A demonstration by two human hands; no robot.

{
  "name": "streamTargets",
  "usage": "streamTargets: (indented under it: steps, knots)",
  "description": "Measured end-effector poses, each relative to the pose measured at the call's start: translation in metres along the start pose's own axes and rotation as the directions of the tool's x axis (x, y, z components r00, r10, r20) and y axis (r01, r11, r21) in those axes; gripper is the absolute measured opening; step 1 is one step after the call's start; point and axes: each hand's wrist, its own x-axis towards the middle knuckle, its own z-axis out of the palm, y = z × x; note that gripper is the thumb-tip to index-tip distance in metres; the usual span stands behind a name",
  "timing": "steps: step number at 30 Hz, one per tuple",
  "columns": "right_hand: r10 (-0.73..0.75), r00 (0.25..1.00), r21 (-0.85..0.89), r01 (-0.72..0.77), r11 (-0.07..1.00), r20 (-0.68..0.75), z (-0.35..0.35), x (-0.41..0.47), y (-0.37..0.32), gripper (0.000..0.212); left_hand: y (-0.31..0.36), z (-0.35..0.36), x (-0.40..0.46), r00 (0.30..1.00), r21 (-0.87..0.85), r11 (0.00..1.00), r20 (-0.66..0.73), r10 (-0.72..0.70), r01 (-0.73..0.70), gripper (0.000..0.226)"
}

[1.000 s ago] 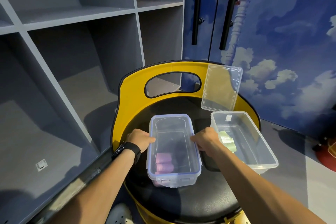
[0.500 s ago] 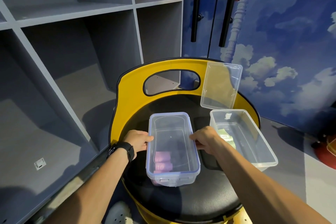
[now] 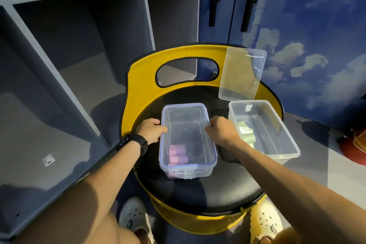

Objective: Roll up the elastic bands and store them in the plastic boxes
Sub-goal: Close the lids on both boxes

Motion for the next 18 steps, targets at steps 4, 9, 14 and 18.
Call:
streamTargets:
  steps: [4, 9, 14, 18]
  knots:
    - [-0.42, 0.903, -0.068, 0.426, 0.902, 0.089, -0.008, -0.026, -0.006, 0.052, 0.007, 0.004, 0.007, 0.976, 0.301, 0.939, -0.082, 0.202, -0.169, 0.057]
    - [-0.554, 0.708, -0.12, 0.657, 0.744, 0.438, -0.011, -0.057, -0.015, 0.094, 0.025, 0.019, 0.032, 0.924, 0.48, 0.815, -0.025, 0.382, -0.324, 0.054]
    - [-0.538, 0.659, -0.244, 0.722, 0.647, 0.526, 0.003, -0.055, -0.014, 0.104, 0.038, 0.042, 0.055, 0.906, 0.602, 0.701, 0.093, 0.413, -0.381, 0.058]
    - [-0.572, 0.642, -0.274, 0.752, 0.6, 0.511, 0.008, -0.049, -0.006, 0.096, 0.04, 0.054, 0.073, 0.924, 0.638, 0.681, 0.137, 0.357, -0.358, 0.061]
